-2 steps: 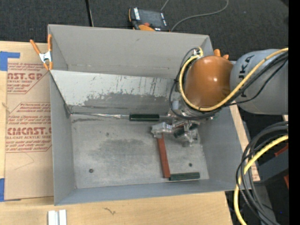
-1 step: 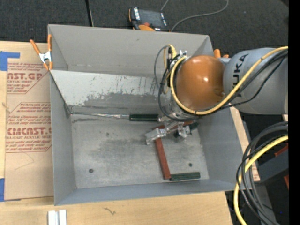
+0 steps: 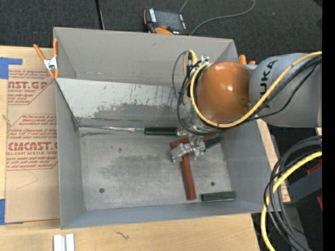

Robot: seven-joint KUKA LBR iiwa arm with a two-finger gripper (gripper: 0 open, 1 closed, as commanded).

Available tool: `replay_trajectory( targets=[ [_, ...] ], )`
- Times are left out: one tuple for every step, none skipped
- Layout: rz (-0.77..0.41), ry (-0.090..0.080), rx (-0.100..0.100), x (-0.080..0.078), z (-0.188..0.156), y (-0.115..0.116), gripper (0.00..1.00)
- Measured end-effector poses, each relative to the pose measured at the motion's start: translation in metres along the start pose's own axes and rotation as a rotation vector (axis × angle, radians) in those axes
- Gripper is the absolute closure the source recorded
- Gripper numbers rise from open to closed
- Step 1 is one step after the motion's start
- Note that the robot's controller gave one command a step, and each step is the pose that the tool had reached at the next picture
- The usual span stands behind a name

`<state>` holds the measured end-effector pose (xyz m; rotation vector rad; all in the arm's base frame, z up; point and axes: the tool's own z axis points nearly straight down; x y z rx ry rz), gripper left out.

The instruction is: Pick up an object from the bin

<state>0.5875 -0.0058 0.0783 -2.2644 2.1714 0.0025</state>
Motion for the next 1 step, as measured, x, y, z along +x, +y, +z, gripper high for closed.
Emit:
replay_trajectory(
  targets=[
    [-0.009,0.003,0.006,-0.0067,-0.1579,0.0121,1.00]
  ],
)
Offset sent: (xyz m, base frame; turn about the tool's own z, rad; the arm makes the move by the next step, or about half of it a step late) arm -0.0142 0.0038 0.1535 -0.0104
